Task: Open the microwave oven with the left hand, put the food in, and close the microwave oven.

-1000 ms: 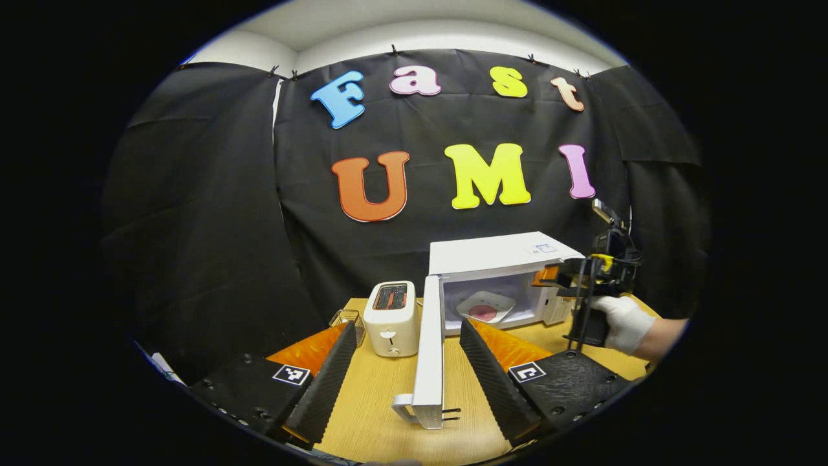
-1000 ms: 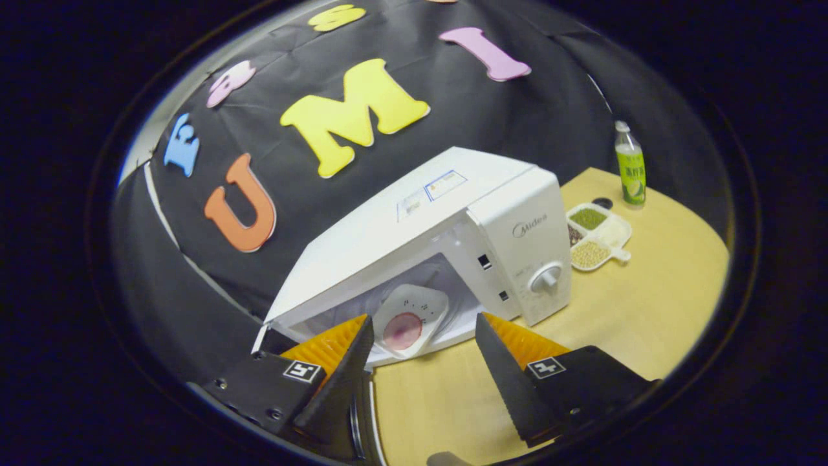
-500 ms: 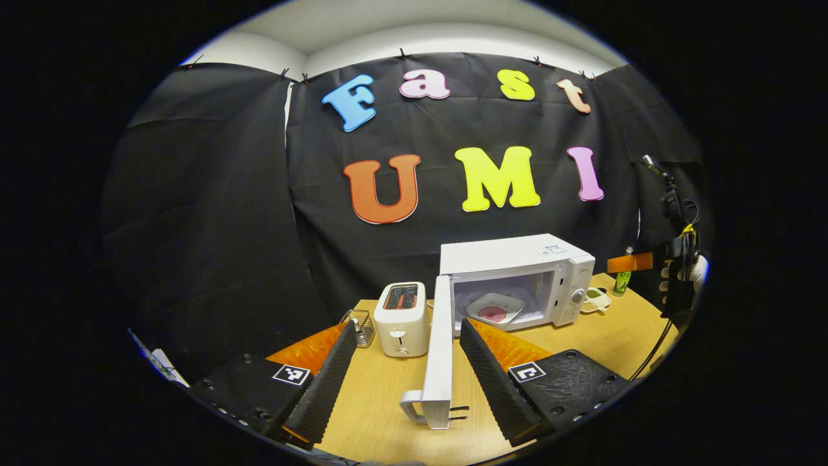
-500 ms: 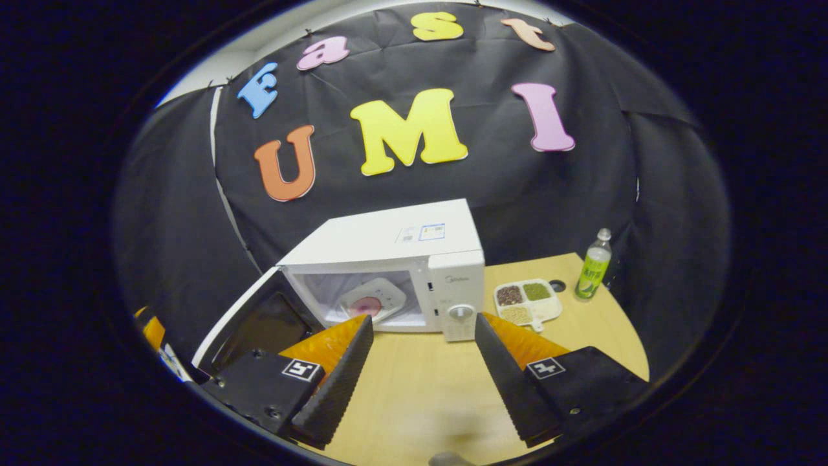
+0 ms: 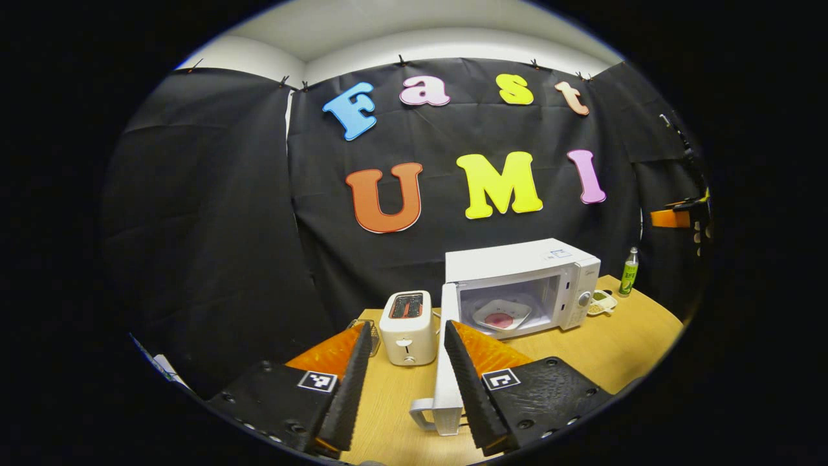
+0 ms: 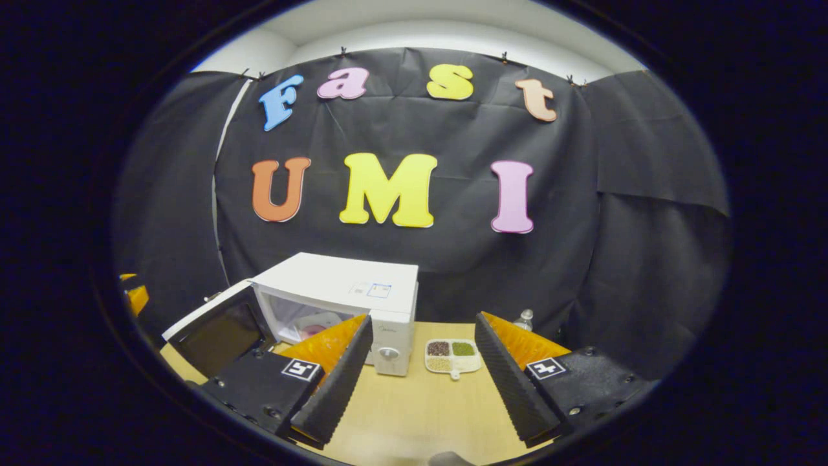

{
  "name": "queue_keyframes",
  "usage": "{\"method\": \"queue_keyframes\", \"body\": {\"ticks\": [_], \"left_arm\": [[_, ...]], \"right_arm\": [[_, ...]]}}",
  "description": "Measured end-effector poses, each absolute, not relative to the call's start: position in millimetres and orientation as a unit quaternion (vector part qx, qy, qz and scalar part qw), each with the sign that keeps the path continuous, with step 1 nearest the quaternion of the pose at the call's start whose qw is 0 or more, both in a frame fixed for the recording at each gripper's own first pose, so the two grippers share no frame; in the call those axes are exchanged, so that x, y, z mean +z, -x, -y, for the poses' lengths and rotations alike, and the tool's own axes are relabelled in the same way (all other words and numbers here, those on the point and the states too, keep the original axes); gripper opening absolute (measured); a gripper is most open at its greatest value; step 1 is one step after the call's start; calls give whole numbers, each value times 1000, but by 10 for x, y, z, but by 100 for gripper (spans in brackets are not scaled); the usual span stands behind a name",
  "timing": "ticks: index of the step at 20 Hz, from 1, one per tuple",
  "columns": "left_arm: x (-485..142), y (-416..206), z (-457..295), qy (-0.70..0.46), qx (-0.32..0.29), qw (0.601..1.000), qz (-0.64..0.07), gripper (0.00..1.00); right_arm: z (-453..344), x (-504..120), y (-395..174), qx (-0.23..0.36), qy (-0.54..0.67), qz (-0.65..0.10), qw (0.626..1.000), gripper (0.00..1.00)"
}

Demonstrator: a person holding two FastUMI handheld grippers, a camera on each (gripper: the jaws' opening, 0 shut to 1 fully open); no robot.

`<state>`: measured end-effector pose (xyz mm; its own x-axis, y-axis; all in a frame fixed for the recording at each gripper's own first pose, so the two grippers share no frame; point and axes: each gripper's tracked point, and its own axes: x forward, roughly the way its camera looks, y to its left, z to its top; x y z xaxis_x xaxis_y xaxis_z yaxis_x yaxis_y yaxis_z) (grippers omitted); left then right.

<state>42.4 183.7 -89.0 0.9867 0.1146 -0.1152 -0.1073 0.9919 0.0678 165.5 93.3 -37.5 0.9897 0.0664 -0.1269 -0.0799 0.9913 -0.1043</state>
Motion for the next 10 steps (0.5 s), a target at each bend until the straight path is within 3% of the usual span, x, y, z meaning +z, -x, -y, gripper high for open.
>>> {"method": "queue_keyframes", "body": {"ticks": [1, 2, 3, 4, 5, 6, 7, 10], "left_arm": [[-891, -438, -1852, -28, 59, 996, -58, 58], [-920, -445, -1844, -23, 50, 997, -60, 37], [-956, -469, -1864, -22, 50, 997, -60, 32], [-996, -474, -1889, -22, 44, 997, -58, 24], [-1044, -480, -1993, -24, 61, 996, -60, 18], [-1158, -494, -2001, -20, 54, 996, -69, 9], [-1229, -440, -2017, -19, 52, 996, -71, 0], [-1547, -514, -2130, -18, 44, 995, -92, 0]], "right_arm": [[-945, -369, -1629, 40, 58, -61, 996, 92], [-956, -371, -1602, 41, 60, -63, 995, 100], [-951, -378, -1598, 41, 59, -66, 995, 92], [-958, -393, -1576, 41, 56, -71, 995, 92], [-954, -416, -1562, 40, 51, -76, 995, 100], [-950, -435, -1546, 39, 47, -82, 995, 92], [-946, -447, -1544, 36, 44, -86, 995, 100], [-917, -497, -1472, 25, 40, -98, 994, 100]]}}
